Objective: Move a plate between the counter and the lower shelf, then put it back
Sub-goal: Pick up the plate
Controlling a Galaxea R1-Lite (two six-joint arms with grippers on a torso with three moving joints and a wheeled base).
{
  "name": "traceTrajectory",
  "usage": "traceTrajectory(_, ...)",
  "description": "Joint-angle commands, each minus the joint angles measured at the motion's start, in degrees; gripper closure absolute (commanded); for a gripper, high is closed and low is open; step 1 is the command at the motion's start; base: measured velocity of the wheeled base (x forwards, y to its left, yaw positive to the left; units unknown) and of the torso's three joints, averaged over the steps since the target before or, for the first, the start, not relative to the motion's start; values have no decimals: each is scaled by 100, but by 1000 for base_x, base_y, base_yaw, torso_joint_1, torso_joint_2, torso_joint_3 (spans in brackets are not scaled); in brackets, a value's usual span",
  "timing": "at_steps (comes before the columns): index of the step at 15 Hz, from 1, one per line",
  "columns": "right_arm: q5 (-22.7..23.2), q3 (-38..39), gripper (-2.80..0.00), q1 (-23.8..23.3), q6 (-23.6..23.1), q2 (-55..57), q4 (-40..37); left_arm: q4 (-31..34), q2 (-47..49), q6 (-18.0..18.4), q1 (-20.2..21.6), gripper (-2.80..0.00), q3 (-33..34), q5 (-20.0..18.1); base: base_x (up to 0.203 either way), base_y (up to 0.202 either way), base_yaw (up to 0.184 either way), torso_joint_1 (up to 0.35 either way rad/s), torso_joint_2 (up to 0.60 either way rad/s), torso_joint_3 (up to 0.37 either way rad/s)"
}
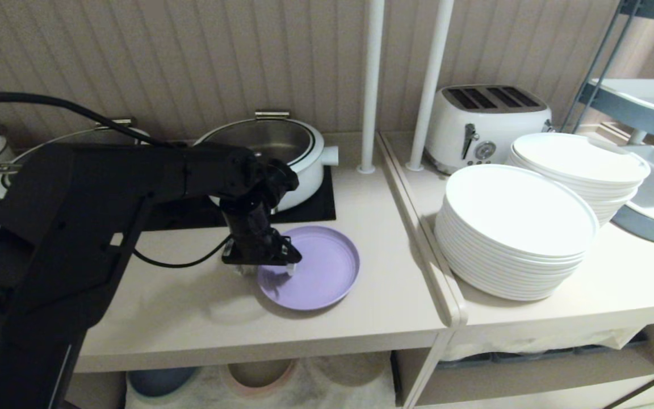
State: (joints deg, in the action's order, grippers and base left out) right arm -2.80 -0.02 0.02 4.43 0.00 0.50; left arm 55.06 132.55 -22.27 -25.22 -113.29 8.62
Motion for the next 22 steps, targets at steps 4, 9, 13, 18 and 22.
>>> traceTrajectory(4,-1,2,0,5,5,0,3,-5,59,-13,0,0,0,8,0,0,0,0,0,0)
traceTrajectory(9,-1,2,0,4,-2,0,3,4,77,-102,0,0,0,26,0,0,0,0,0,0)
traceTrajectory(13,-1,2,0,-2,5,0,3,4,69,-91,-1,0,0,52,0,0,0,0,0,0)
traceTrajectory(18,-1,2,0,1,6,0,3,31,18,-75,-9,0,0,70,0,0,0,0,0,0)
traceTrajectory(22,-1,2,0,6,6,0,3,39,-198,-67,-35,0,17,70,0,0,0,0,0,0)
